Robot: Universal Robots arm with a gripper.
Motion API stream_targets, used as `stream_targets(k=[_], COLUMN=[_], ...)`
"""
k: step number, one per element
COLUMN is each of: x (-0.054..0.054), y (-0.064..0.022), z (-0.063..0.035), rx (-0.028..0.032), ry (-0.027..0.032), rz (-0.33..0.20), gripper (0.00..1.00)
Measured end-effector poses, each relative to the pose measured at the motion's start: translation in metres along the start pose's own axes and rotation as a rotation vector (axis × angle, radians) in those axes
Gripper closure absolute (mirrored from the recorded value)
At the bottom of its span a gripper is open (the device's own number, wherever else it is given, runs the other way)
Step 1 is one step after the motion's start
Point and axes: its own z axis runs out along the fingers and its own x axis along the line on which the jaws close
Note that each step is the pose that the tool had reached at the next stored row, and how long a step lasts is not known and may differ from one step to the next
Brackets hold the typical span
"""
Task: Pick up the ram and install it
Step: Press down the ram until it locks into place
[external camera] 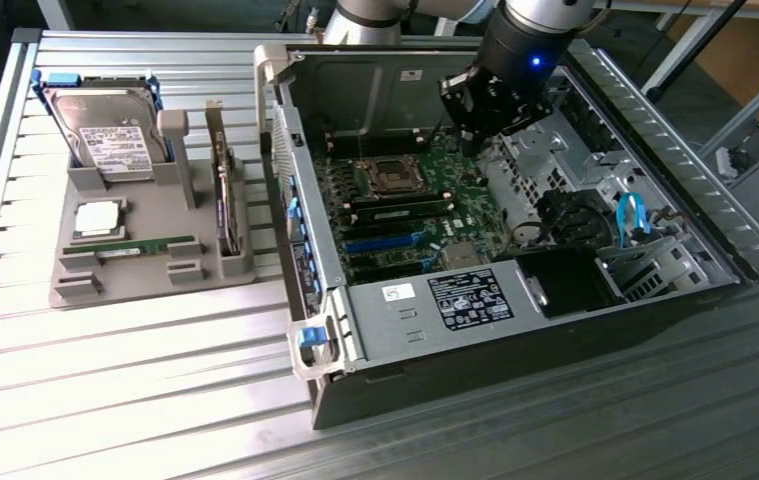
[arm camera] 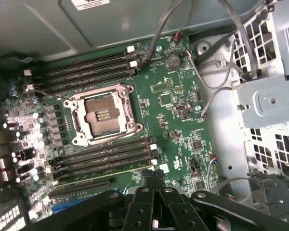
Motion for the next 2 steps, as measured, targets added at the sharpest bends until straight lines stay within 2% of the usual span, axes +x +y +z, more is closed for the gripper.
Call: stream_targets(k=[2], x=[-0.0001], y=[0.0000], z=[0.0000], rx=[-0.0001], ry=[0.0002], rz=[-0.006], gripper=[0.91])
